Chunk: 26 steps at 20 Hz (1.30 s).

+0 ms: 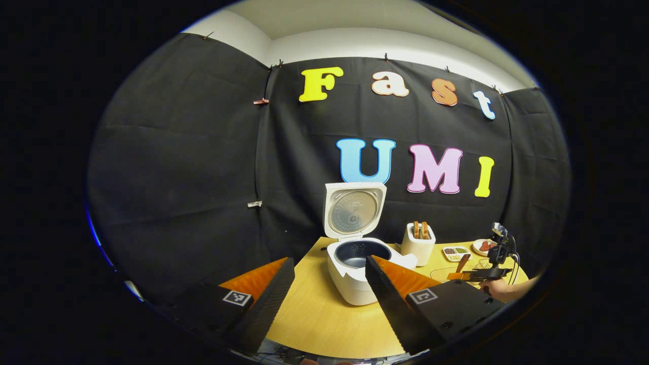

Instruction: Close the left gripper, press the button to open the rice cooker; take a wooden spoon from the chopstick holder with the right hand, scoop a spoonful of rice and pour it into the rice cooker, then put the wooden spoon back into the chopstick holder.

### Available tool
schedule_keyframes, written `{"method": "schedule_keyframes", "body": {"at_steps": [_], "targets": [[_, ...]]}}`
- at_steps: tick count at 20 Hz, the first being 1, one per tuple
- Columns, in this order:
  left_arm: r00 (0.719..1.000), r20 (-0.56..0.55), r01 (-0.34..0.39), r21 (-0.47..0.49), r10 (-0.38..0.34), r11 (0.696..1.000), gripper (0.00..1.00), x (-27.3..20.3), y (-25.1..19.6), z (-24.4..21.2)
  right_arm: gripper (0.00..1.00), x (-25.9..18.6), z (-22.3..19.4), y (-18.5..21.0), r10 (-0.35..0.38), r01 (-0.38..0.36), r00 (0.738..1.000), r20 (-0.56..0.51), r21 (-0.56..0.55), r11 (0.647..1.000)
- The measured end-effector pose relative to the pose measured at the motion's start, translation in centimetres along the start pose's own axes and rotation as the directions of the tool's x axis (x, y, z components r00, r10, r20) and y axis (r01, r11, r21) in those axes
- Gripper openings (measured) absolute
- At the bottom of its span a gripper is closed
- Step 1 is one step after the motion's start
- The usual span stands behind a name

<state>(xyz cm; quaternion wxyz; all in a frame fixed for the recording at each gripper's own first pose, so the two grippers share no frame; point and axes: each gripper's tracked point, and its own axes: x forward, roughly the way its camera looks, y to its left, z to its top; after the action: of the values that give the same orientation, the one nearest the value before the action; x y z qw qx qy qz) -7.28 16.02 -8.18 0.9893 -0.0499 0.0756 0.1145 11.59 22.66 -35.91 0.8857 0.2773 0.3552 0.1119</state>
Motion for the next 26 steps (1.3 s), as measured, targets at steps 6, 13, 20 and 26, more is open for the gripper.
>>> {"method": "schedule_keyframes", "body": {"at_steps": [6, 13, 20, 26], "targets": [[1.000, 0.012, 0.016, -0.008, -0.016, 1.000, 0.96, 0.7, 0.5, 0.4, 0.13, -2.4, 3.7, -3.0, -0.001, -0.027, 0.996, 0.090, 0.311, 0.950], [0.999, 0.026, 0.045, -0.020, -0.045, 0.999, 0.96, 1.7, 0.3, 0.5, 0.12, -6.2, 8.6, -3.9, -0.008, -0.088, 0.979, 0.201, 0.463, 0.882], [0.998, 0.036, 0.062, -0.045, -0.060, 0.997, 0.97, 1.8, 1.1, 0.5, 0.13, -9.0, 13.1, 0.4, 0.027, -0.157, 0.966, 0.257, 0.499, 0.852], [0.997, 0.033, 0.072, -0.066, -0.070, 0.995, 0.94, 2.3, 2.2, 0.1, 0.13, -9.5, 15.8, 9.2, 0.129, -0.260, 0.951, 0.280, 0.503, 0.824]]}}
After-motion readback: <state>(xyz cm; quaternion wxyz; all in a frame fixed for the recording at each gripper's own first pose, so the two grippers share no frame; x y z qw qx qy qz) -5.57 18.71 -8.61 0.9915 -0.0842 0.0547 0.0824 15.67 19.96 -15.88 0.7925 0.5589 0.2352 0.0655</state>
